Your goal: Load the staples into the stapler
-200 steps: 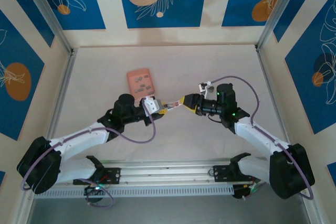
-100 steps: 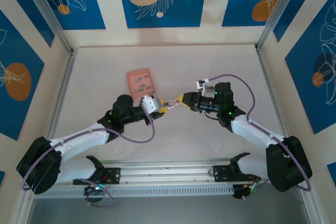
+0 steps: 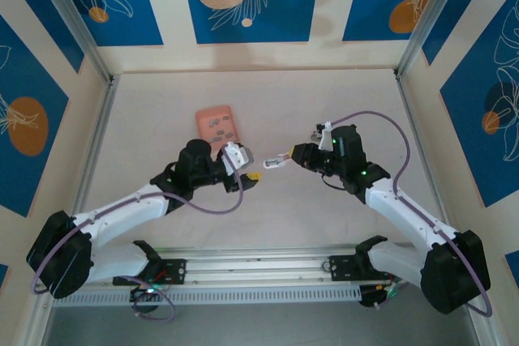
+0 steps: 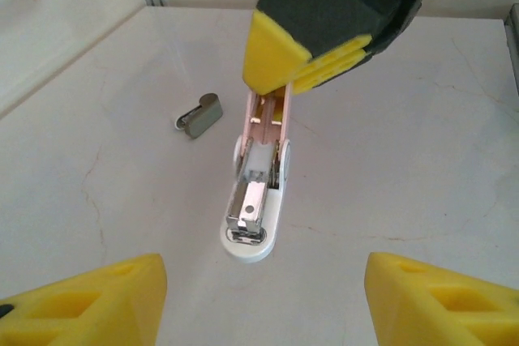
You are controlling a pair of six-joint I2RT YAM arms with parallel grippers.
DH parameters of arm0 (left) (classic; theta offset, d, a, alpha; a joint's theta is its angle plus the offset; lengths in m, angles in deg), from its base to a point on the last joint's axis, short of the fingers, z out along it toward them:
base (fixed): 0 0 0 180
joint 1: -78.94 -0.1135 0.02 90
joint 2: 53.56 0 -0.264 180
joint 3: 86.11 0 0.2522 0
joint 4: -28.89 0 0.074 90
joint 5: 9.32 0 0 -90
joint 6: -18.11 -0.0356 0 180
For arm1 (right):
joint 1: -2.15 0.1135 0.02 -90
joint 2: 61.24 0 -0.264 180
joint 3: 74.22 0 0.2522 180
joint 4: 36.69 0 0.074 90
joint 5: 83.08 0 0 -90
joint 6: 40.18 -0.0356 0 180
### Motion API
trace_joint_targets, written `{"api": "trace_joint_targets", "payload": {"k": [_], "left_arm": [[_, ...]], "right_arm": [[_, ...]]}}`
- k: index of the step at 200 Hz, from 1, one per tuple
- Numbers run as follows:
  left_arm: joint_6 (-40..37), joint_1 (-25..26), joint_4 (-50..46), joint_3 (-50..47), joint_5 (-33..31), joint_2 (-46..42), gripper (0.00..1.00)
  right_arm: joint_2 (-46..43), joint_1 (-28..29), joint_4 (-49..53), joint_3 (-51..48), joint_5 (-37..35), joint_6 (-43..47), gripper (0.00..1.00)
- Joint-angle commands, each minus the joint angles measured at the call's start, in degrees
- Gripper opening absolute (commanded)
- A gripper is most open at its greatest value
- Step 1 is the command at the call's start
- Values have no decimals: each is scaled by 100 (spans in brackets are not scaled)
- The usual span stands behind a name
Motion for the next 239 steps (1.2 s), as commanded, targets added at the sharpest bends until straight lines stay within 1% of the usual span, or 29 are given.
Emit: {"api": "trace_joint_targets", "payload": {"k": [1, 15, 28, 74, 119, 156, 195, 204, 216, 230, 239], "left_arm": [[59, 79, -1213, 606, 193, 312, 63], [111, 95, -1567, 899, 187, 551, 63], [175, 128, -1769, 1121, 256, 764, 63], [241, 356, -1987, 1627, 270, 1380, 63], [168, 577, -2114, 2011, 163, 1889, 62], [118, 715, -2203, 2270, -13, 2193, 57], [79, 773, -2122, 2345, -175, 2357, 49], [80, 781, -2096, 2341, -203, 2377, 46], [80, 783, -2071, 2342, -249, 2375, 39], [99, 789, -2067, 2340, -301, 2371, 27], [111, 790, -2051, 2331, -356, 2348, 22]], "right_arm": [[42, 148, 859, 277, -608, 754, 9], [116, 256, 791, 332, -538, 896, 9], [188, 278, 618, 325, -323, 947, 9], [441, 295, 154, 369, 524, 955, 9], [455, 313, 111, 378, 729, 982, 9], [418, 313, 55, 329, 876, 998, 9], [306, 321, 4, 240, 971, 966, 9], [271, 326, -7, 218, 975, 964, 9], [238, 322, -2, 213, 975, 971, 9], [224, 322, 7, 204, 965, 958, 9], [208, 323, 4, 201, 956, 956, 9]]}}
